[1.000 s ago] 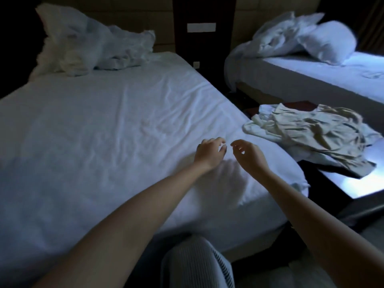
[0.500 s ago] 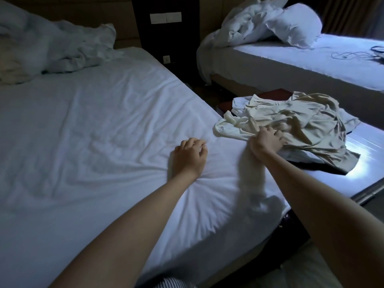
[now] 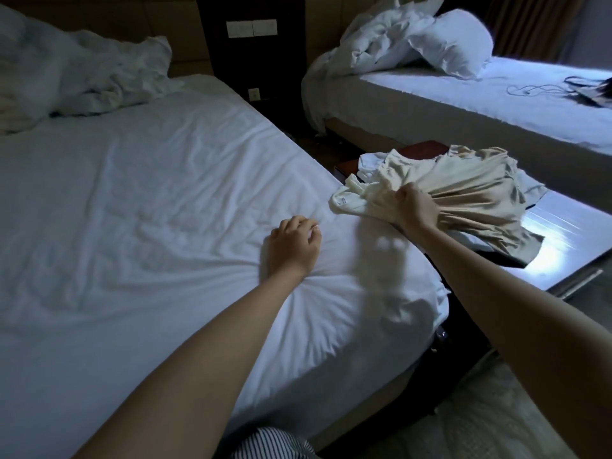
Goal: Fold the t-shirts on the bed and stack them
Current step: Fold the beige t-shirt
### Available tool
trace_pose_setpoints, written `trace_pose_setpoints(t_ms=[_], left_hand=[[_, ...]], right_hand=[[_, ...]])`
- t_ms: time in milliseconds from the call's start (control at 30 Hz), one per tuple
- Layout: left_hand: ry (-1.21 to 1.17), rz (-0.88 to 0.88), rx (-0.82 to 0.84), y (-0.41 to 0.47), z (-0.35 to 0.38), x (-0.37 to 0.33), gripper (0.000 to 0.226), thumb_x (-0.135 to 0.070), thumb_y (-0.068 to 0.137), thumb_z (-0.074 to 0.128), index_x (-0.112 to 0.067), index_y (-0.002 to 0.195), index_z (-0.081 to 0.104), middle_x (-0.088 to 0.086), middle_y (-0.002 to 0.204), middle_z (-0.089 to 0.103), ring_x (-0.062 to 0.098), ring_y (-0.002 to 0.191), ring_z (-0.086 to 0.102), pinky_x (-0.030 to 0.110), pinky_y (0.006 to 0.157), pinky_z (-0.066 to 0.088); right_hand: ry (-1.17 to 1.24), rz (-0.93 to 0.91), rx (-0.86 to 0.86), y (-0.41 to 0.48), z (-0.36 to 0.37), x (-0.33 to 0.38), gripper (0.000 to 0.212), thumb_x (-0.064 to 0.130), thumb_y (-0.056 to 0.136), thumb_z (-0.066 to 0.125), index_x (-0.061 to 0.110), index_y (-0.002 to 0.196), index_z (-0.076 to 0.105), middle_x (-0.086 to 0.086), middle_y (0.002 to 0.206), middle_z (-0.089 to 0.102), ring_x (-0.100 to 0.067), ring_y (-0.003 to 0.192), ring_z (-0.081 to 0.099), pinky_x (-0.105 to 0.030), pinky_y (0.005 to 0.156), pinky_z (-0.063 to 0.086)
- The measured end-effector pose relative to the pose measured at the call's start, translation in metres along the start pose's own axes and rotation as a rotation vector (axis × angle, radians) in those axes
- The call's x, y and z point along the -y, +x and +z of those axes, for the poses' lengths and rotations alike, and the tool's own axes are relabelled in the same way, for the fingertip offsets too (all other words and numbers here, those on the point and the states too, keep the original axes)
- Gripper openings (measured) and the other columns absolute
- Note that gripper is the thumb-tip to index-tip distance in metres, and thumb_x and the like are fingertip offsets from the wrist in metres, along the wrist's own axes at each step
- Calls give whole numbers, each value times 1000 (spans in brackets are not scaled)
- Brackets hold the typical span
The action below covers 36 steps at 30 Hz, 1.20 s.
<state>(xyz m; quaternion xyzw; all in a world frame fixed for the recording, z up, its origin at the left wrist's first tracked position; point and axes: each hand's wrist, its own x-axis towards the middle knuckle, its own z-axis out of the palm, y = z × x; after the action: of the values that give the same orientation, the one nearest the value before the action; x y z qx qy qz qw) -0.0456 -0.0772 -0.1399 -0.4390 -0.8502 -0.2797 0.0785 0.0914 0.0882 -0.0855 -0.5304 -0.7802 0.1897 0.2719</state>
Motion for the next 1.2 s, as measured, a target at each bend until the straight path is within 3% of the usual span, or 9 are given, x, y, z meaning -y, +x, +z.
trace_pose_setpoints(t_ms=[167, 300, 400, 467, 533, 633, 767, 967, 1200], left_hand=[[-303, -49, 20, -3, -11, -4, 51, -41, 84, 26, -19, 108, 66, 2, 114, 66, 24, 109, 53, 34, 92, 39], [-525, -109, 134, -18, -25, -4, 55, -37, 82, 41, -14, 131, 49, 9, 126, 57, 26, 116, 51, 37, 97, 41], [-554, -191, 156, -29, -46, -38, 76, -59, 86, 45, -4, 138, 38, 15, 124, 53, 25, 120, 47, 33, 101, 37], [-637, -177, 79, -36, -62, -54, 41, -39, 97, 38, -1, 105, 53, 8, 81, 50, 28, 100, 54, 25, 90, 41], [-750, -252, -132, -28, -68, -58, 25, -5, 98, 38, -13, 76, 47, 0, 73, 45, 11, 77, 55, 15, 71, 41], [-709, -43, -182, -24, -91, -24, 19, -13, 97, 44, -9, 81, 53, 0, 80, 59, 2, 73, 57, 24, 69, 45], [-661, -47, -192, -25, -136, 2, 21, -11, 95, 47, -15, 75, 44, -10, 65, 47, -1, 57, 43, 18, 56, 33], [-284, -144, -218, -35, -216, 73, 20, -16, 87, 58, -16, 68, 53, 4, 69, 58, 24, 71, 56, 30, 62, 39], [165, -359, -212, -72, -314, 139, 17, -9, 80, 54, -17, 87, 67, 7, 89, 64, 33, 86, 60, 31, 68, 44]], right_hand=[[382, -138, 64, -55, -2, 46, 15, 2, 88, 45, 15, 82, 41, -10, 87, 49, -22, 81, 42, -28, 65, 22], [637, -257, 106, -104, -5, 72, 29, -6, 90, 39, 17, 73, 33, 5, 69, 39, -10, 64, 37, -24, 63, 27], [844, -233, 253, -126, -16, 98, 25, 8, 94, 47, 20, 74, 37, 1, 68, 45, -11, 63, 44, -30, 65, 39], [709, -357, 314, -137, -28, 112, 16, 13, 88, 59, 16, 85, 43, 1, 73, 47, -16, 65, 47, -32, 63, 39], [467, -549, 238, -142, -41, 116, 19, -1, 83, 58, 4, 99, 47, 5, 80, 42, -17, 74, 43, -25, 63, 31], [244, -647, 109, -138, -50, 101, 26, -4, 81, 51, 1, 106, 49, -8, 98, 44, -26, 82, 46, -35, 68, 38], [-59, -536, 66, -129, -51, 83, 36, 10, 74, 67, 11, 108, 55, -11, 112, 49, -31, 98, 50, -40, 76, 43], [118, -296, 170, -136, -47, 103, 19, 19, 79, 49, 16, 93, 62, -11, 106, 56, -31, 97, 57, -30, 72, 40], [-52, -621, 413, -166, -68, 184, 21, 6, 78, 61, 10, 99, 58, -6, 98, 42, -26, 80, 50, -30, 64, 38]])
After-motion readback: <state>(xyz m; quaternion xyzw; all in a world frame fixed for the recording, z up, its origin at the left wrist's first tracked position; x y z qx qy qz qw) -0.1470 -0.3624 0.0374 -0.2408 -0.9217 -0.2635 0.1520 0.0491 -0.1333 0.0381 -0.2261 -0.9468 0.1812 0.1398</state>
